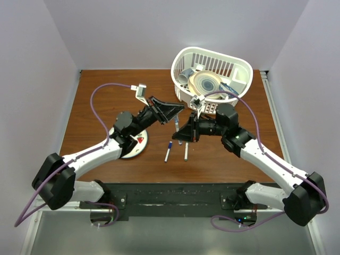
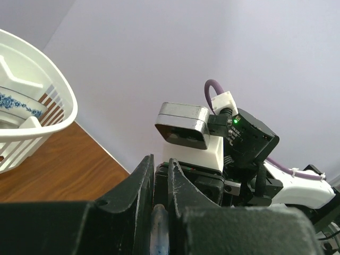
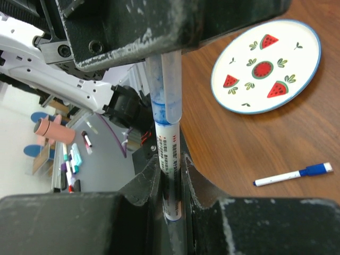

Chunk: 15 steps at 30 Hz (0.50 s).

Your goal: Insert the pens into the pen caps

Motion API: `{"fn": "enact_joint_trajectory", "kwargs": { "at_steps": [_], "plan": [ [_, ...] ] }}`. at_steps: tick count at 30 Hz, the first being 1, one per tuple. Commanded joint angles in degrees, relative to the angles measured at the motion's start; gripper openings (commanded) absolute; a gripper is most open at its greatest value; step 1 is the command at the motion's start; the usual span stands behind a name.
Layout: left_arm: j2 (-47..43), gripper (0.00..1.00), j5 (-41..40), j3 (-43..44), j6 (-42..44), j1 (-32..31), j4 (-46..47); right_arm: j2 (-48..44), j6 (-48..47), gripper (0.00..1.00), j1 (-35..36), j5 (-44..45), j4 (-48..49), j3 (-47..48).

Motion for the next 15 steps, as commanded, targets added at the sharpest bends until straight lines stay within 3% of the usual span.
{"fn": "enact_joint_trajectory", "kwargs": {
  "at_steps": [1, 7, 15],
  "plan": [
    [2.38, 0.0, 22.59, -6.49, -4.48, -10.7, -9.21, 0.63, 1.77, 0.0, -7.27, 21.56, 23.31, 12.24],
    [4.75, 0.0, 22.24, -8.25, -7.29, -13.34, -4.82, 2.13, 1.6, 0.0, -9.3, 22.35, 24.12, 15.05],
    [4.67, 0.0, 21.19, -8.16, -5.71, -14.66, -7.27, 4.59, 0.81, 0.0, -13.69, 23.4, 22.44, 20.5]
  ]
}}
